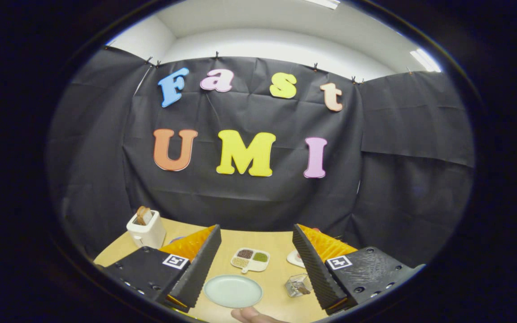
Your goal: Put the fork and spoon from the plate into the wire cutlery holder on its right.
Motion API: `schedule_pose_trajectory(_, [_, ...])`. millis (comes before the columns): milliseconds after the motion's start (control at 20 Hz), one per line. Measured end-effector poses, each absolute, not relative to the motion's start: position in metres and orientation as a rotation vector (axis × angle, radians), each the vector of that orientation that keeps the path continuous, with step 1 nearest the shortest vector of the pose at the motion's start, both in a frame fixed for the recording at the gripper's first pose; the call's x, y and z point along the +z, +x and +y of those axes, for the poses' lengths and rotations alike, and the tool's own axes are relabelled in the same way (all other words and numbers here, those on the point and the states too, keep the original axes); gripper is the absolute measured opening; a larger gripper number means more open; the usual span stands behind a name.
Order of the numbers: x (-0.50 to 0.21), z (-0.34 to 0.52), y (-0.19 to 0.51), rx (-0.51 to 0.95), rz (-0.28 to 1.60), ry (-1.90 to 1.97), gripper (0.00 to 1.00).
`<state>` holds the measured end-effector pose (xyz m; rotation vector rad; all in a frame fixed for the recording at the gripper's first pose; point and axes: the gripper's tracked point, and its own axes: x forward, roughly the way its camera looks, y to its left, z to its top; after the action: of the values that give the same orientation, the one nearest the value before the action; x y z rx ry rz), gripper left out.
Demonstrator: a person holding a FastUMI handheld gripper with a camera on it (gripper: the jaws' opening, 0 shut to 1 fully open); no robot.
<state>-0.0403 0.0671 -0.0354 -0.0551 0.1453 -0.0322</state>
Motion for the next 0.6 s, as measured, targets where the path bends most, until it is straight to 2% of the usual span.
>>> schedule_pose_trajectory(300, [-0.046, 0.066, -0.043, -0.029, 0.155, -0.068, 0.96])
schedule_pose_trajectory(600, [-0.053, 0.056, -0.03, 0.044, 0.142, -0.083, 0.96])
